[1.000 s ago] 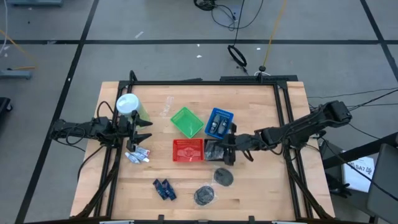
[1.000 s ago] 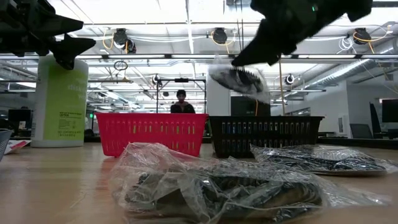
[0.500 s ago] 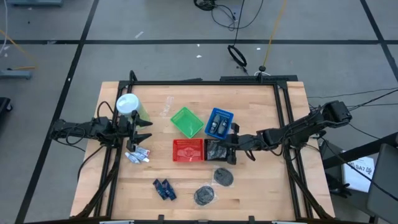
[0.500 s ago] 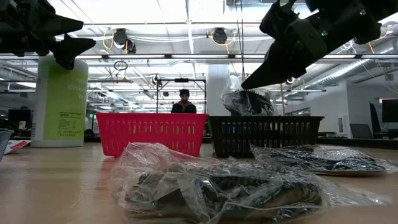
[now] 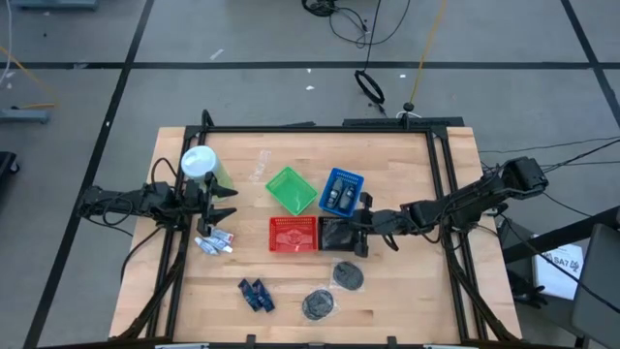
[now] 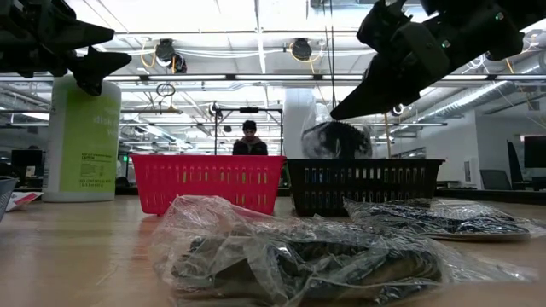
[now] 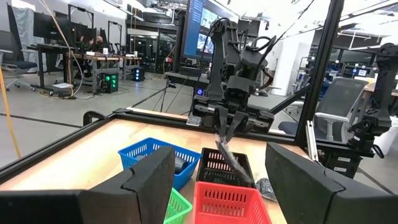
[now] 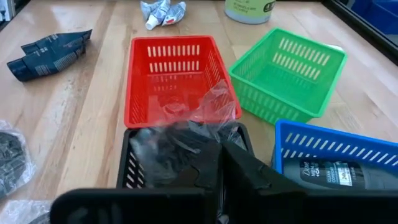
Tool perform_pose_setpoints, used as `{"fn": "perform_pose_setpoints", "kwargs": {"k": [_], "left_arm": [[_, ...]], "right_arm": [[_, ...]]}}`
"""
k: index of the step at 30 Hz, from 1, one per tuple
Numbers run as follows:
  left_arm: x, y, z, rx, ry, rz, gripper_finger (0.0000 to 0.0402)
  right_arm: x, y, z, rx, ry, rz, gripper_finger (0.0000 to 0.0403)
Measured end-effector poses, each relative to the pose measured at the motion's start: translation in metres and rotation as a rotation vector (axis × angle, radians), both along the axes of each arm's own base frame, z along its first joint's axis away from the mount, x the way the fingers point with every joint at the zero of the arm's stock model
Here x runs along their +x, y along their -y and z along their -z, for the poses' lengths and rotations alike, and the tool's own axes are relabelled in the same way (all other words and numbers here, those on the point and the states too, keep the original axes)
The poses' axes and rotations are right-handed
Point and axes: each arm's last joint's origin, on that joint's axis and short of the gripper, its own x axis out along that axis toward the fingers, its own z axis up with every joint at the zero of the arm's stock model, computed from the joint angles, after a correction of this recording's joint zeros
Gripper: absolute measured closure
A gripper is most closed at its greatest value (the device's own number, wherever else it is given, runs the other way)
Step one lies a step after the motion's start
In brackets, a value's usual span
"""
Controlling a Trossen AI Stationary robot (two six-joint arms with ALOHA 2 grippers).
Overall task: Pick & Place Travel size toiletries
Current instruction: Put the bottom right hairbrush into the black bin, then put the top hairbrush into the black bin
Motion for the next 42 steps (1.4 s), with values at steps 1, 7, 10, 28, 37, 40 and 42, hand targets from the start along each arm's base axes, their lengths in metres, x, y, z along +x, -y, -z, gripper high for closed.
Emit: {"fn": "perform_pose_setpoints", "kwargs": {"k": [1,7,10,28,37,40,42], "left_arm": [[0.0,0.0,0.0,0.0,0.0,0.0,0.0153],[0.0,0.0,0.0,0.0,0.0,0.0,0.0153],[0.0,0.0,0.0,0.0,0.0,0.0,0.0153],[0.0,0.0,0.0,0.0,0.0,-0.001,0.0153],[0.0,0.0,0.0,0.0,0.0,0.0,0.0153],[0.0,0.0,0.0,0.0,0.0,0.0,0.0153],[0.0,0.0,0.0,0.0,0.0,0.0,0.0153]], "right_arm": [[0.0,0.0,0.0,-0.004,-0.001,-0.002,0.0385],[0.0,0.0,0.0,-0.033,-0.004,-0.018,0.0347],[0.0,-0.001,0.0,-0.015,-0.009,-0.058,0.032],[-0.01,-0.052,-0.02,0.102,-0.22,-0.449,0.0139],[-0.018,-0.047,-0.011,0.05,-0.435,-0.306,0.0118],[-0.015,-0.054,-0.005,0.043,-0.434,-0.324,0.0125],[-0.012,-0.06,0.001,0.044,-0.433,-0.344,0.0127]]}}
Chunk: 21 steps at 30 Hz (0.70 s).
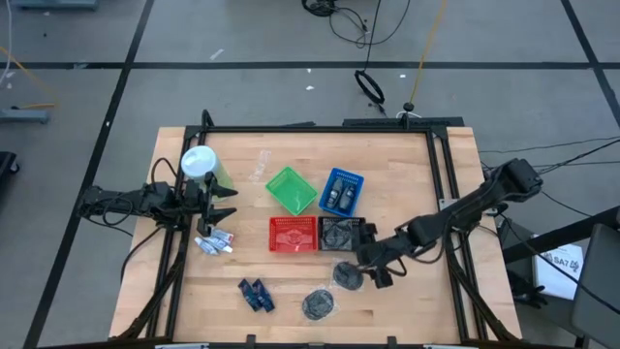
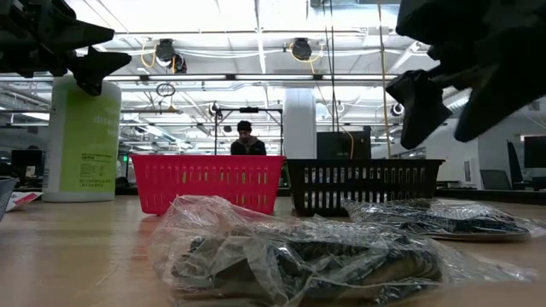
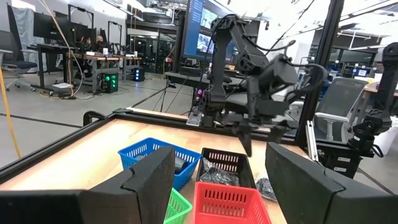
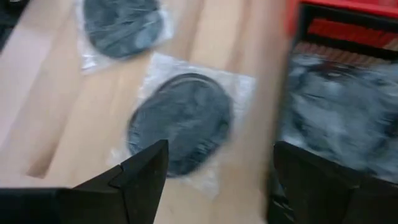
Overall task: Pick & Place Travel size toiletries
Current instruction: Put the top hairbrush into the black bin
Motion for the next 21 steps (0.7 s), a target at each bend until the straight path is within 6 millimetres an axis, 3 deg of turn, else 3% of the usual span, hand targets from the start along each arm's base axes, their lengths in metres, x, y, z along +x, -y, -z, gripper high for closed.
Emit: {"fn": "perform_pose_setpoints", "kwargs": {"k": [4,9,14,21], "left_arm": [[0.0,0.0,0.0,0.0,0.0,0.0,0.0153],[0.0,0.0,0.0,0.0,0.0,0.0,0.0153],[0.0,0.0,0.0,0.0,0.001,0.0,0.0153],[0.0,0.0,0.0,0.0,0.0,0.0,0.0153]], "right_arm": [[0.007,-0.011,0.006,-0.02,-0.055,-0.03,0.0126],[0.014,-0.014,-0.009,-0.061,-0.055,-0.041,0.0125],[0.014,-0.015,-0.008,-0.095,-0.053,-0.014,0.0136],[0.025,-0.032,0.026,-0.157,-0.128,-0.043,0.0143]]}}
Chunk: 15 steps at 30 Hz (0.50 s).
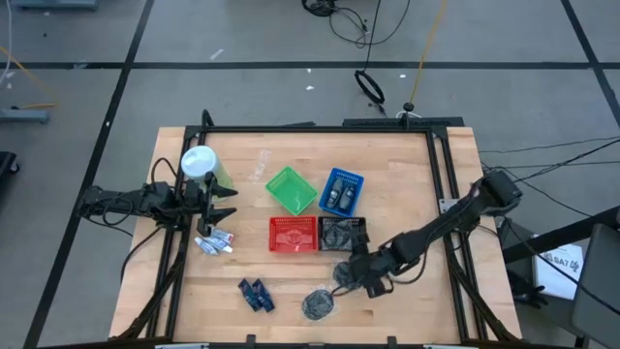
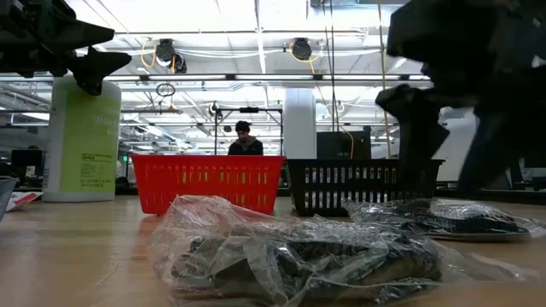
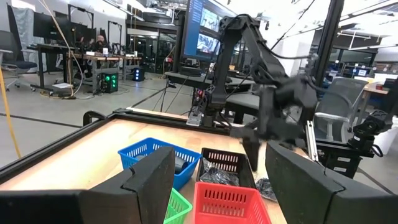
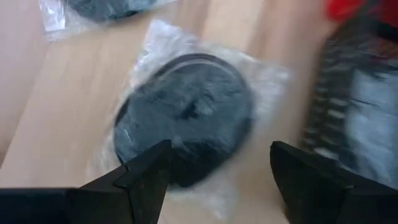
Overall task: Pick & Place Travel size toiletries
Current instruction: Put the top hairbrush into the black bin
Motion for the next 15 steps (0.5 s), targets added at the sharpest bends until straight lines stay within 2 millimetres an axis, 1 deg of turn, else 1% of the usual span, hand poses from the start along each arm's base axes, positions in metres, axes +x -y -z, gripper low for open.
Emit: {"fn": "perform_pose_setpoints", "kwargs": {"k": [2,7,12,15], "left_arm": [[0.0,0.0,0.0,0.0,0.0,-0.001,0.0153],[0.0,0.0,0.0,0.0,0.0,0.0,0.0153],[0.0,0.0,0.0,0.0,0.0,0.0,0.0153],[0.0,0.0,0.0,0.0,0.0,0.0,0.0153]], "right_arm": [[0.003,-0.007,0.011,-0.028,-0.049,-0.016,0.0143],[0.009,-0.015,0.024,-0.065,-0.114,-0.026,0.0147],[0.009,-0.017,0.022,-0.041,-0.101,0.0,0.0156],[0.008,-0.016,0.019,-0.024,-0.103,0.002,0.0171]]}}
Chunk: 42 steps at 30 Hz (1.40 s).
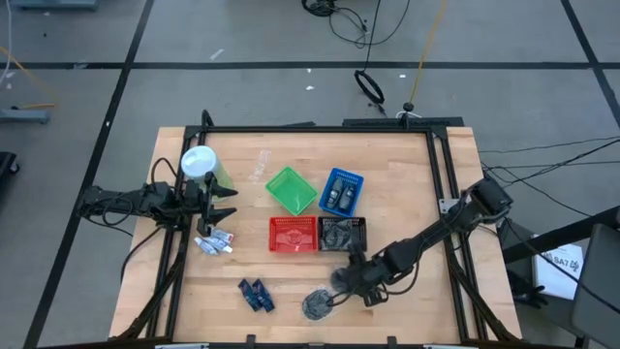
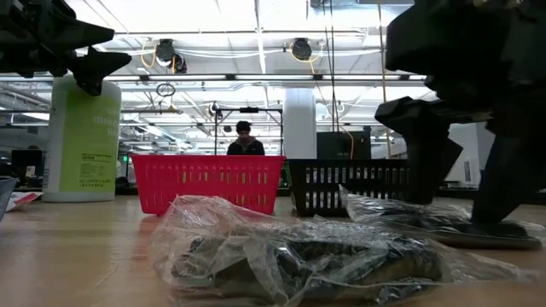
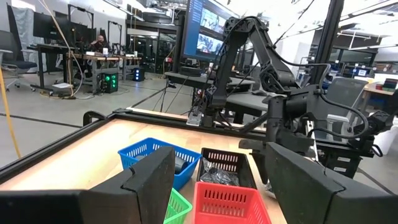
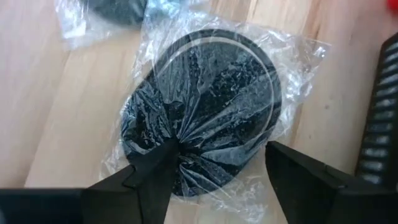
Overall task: Pick & Place Travel size toiletries
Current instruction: Put the top hairbrush into the black bin
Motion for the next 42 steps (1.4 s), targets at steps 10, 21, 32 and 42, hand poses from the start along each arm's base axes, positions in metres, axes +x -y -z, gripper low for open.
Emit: {"fn": "perform_pose_setpoints", "kwargs": {"k": [10,21,32,42], "left_arm": [[0.0,0.0,0.0,0.0,0.0,0.0,0.0153],[0.0,0.0,0.0,0.0,0.0,0.0,0.0153],[0.0,0.0,0.0,0.0,0.0,0.0,0.0153],[0.0,0.0,0.0,0.0,0.0,0.0,0.0153]], "right_arm": [[0.0,-0.001,0.0,0.042,-0.015,-0.007,0.0285],[-0.001,-0.001,-0.008,0.055,0.011,-0.009,0.0397],[-0.01,0.008,-0.066,0.099,0.208,-0.079,0.0402],[-0.016,0.045,-0.113,-0.153,0.434,-0.099,0.0402]]}}
